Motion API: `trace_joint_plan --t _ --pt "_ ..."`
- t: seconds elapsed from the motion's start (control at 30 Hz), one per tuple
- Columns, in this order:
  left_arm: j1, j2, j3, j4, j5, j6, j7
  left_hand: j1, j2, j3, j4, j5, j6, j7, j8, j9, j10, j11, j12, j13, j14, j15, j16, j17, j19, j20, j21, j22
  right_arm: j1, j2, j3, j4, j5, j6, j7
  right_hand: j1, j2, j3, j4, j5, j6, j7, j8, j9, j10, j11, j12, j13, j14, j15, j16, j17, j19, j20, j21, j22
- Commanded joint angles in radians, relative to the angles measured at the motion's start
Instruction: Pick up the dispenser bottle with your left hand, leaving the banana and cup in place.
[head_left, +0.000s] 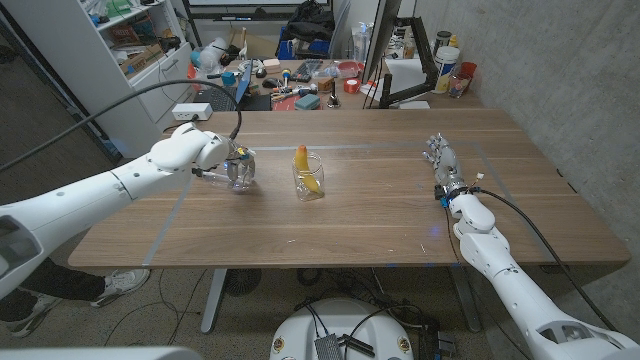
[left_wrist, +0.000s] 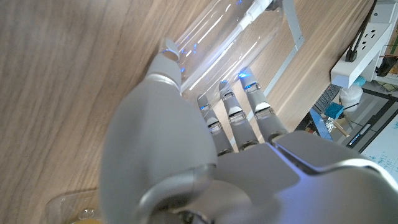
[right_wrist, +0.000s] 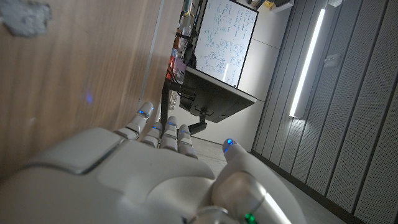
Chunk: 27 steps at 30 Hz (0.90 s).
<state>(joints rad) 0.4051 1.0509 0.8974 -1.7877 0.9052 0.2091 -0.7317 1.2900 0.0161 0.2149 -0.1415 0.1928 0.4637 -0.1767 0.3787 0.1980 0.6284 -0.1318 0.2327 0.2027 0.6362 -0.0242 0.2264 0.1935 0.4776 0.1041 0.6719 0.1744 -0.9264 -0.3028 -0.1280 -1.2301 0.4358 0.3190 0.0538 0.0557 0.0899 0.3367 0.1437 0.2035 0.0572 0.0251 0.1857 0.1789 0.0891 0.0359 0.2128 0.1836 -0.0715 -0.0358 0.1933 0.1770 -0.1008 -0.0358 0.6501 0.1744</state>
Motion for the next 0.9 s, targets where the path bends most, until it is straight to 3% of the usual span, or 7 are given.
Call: trace_joint_plan --t 0.03,0.9 --pt "0.019 0.020 -0.021 -0.034 -0.006 0.021 0.021 0.043 0.051 0.010 0.001 0.004 0.114 0.002 0.009 0.002 0.086 -0.074 -0.005 0.003 0.044 -0.209 0.002 0.004 0.159 -0.262 0.010 0.009 -0.006 -0.002 0.001 -0.008 -0.003 0.004 -0.001 -0.004 0.067 -0.005 0.000 0.005 0.003 0.006 0.004 0.006 0.004 0.007 -0.001 0.002 0.007 -0.008 -0.001 0.001 0.004 -0.099 -0.004 0.002" --pt "0.076 0.060 -0.083 -0.100 -0.055 0.080 0.118 0.044 0.056 0.012 0.004 0.004 0.137 0.009 0.011 0.001 0.081 -0.073 -0.015 0.004 0.037 -0.208 -0.009 0.002 0.152 -0.265 0.012 0.010 -0.026 -0.010 0.010 -0.024 -0.001 0.013 -0.001 -0.003 0.069 -0.006 0.000 0.006 0.003 0.005 0.004 0.005 0.003 0.003 -0.002 0.002 0.007 -0.009 -0.002 0.001 0.007 -0.098 -0.013 0.003"
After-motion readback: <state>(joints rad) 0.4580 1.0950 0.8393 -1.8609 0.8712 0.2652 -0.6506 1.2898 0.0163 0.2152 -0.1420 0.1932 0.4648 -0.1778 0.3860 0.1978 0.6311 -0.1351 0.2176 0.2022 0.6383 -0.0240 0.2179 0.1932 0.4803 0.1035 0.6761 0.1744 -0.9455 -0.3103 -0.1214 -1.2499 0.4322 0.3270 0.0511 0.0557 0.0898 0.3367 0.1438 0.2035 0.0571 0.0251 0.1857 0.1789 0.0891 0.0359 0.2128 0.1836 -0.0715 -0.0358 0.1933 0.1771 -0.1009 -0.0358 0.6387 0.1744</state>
